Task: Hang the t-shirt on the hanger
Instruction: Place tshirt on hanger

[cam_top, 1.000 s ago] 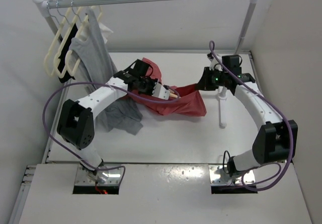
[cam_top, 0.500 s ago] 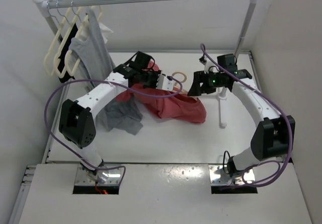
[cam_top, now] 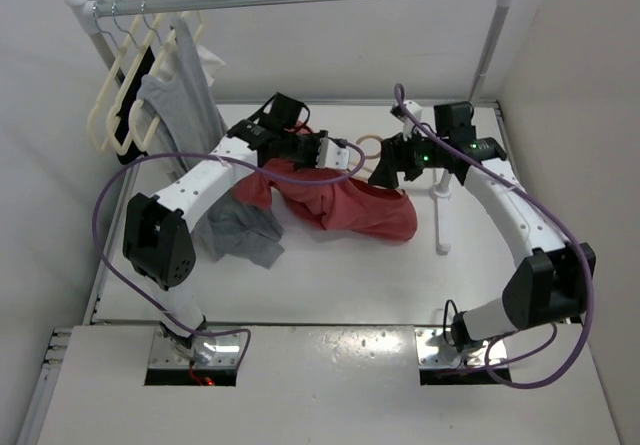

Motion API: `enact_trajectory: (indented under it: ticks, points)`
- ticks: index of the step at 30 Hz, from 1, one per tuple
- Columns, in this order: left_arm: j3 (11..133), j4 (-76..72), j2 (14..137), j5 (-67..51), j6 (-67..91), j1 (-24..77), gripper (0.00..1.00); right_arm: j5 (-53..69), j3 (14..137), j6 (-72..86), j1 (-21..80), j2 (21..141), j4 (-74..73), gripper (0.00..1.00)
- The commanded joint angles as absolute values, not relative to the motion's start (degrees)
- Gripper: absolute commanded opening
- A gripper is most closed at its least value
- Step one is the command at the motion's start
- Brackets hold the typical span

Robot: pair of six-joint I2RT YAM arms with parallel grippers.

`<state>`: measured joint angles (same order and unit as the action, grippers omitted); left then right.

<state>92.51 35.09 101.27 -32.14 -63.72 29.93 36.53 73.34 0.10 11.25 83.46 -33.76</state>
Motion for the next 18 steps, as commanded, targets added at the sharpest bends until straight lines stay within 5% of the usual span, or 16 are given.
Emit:
enact_trajectory:
  ticks: [1,9,12,13,16,18]
  points:
    - [95.71,33.13,101.24,-39.72,-60.74,29.62,0.00,37.10,71.20,-2.11,12.83,85.69,-30.52,0.79]
    - [95.71,33.13,100.63,-43.77,-57.66,28.04,0.00,34.18,63.82,4.47,13.36,87.45,-14.17,0.73]
    - [95.71,33.13,100.63,-45.79,-55.12,26.64,0.00,36.29,63.81,8.08,13.36,88.07,-10.99,0.33]
    - [96.23,33.13,100.63,-45.27,-55.11,26.63,0.00,36.30,64.42,9.57,13.36,88.07,-10.99,0.04]
    - [96.24,32.44,100.63,-42.55,-52.74,24.61,0.00,34.64,63.90,11.16,13.36,85.97,-11.60,0.00]
    - [96.24,31.21,100.63,-41.23,-51.34,22.69,0.12,32.36,62.41,9.33,13.36,81.06,-13.52,0.00]
